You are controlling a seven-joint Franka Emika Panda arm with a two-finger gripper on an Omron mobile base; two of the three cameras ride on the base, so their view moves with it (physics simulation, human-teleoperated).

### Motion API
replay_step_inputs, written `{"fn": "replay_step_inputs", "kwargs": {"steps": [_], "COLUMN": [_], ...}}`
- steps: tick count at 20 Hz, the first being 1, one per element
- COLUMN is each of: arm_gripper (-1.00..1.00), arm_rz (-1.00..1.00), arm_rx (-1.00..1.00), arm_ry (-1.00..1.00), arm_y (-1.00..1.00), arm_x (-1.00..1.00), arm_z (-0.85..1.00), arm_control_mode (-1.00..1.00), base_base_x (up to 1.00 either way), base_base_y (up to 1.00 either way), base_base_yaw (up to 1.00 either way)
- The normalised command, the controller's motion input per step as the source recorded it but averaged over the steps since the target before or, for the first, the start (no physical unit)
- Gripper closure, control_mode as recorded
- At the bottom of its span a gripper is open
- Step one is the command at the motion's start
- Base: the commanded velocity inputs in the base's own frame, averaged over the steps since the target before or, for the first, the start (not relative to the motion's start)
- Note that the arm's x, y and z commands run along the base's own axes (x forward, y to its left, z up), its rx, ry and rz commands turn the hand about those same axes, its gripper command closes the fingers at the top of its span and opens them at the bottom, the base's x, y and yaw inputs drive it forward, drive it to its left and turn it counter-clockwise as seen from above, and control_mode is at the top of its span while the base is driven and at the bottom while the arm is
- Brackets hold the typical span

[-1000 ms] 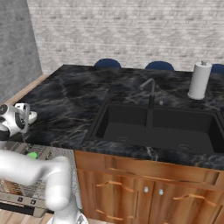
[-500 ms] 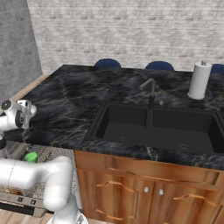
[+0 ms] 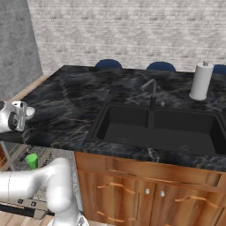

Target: Pick up the cup and bowl from the counter, place them in the dishwasher, and close the dishwasher door.

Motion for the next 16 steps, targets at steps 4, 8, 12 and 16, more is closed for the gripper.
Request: {"fn": "replay_step_inputs", "kwargs": {"steps": [4, 8, 12, 16], "arm_gripper": [1.0, 1.0, 1.0, 1.0], "arm_rz": [0.0, 0.01, 0.03, 0.08], "arm_rx": [0.0, 0.0, 0.0, 0.03], "arm_ry": [-0.04, -0.02, -0.03, -0.02], "arm_y": [-0.16, -0.37, -0.37, -0.16], "arm_x": [-0.51, -0.45, -0.41, -0.46], "arm_z": [0.0, 0.0, 0.0, 0.0], "arm_control_mode": [-1.0, -1.0, -1.0, -1.0], "base_base_x": [0.0, 0.0, 0.0, 0.0], "base_base_y": [0.0, 0.0, 0.0, 0.0], "base_base_yaw": [0.0, 0.0, 0.0, 0.0]}}
